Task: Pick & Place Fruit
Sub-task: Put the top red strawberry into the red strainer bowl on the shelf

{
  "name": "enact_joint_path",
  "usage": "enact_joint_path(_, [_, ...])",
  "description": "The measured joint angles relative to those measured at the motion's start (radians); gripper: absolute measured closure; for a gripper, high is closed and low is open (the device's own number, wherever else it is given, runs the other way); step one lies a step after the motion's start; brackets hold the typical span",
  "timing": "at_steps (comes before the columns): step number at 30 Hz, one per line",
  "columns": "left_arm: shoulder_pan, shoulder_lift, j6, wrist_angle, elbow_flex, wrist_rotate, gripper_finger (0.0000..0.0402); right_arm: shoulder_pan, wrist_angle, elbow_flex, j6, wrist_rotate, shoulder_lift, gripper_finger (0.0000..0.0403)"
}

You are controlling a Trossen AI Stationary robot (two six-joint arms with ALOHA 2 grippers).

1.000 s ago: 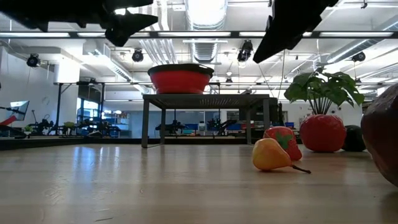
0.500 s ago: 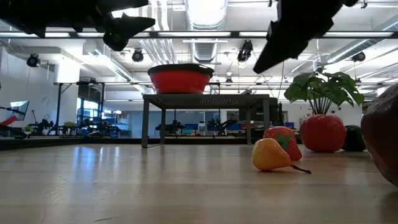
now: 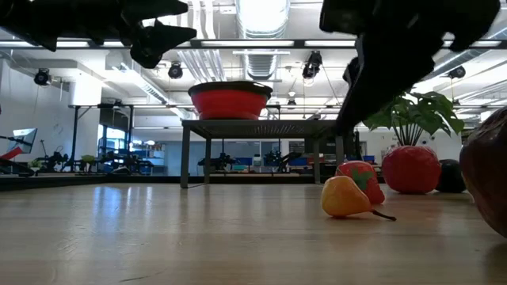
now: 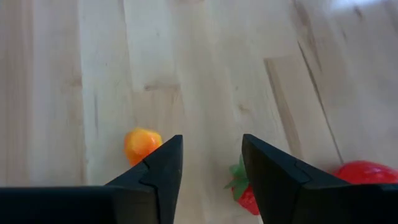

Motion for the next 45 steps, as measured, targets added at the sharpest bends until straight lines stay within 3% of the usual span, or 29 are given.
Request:
enact_joint_path(20, [0.000,0.000,-0.024,0.004,-0.004,-0.004,0.0140,-0.009,-0.089,-0.014,0.068,0.011,0.043,0.0195])
enact_joint_path(33, [0.000,0.000,-0.026,0.004,-0.008,-0.004,0.0140,-0.058,-0.081,-0.043,0.077,0.000,0.137,0.0223])
enact_joint_path(45, [-0.001,0.000,-0.034,0.000,-0.016,-0.004,0.0140,-0.060,-0.087,-0.036,0.071,-0.027,0.130,0.0270])
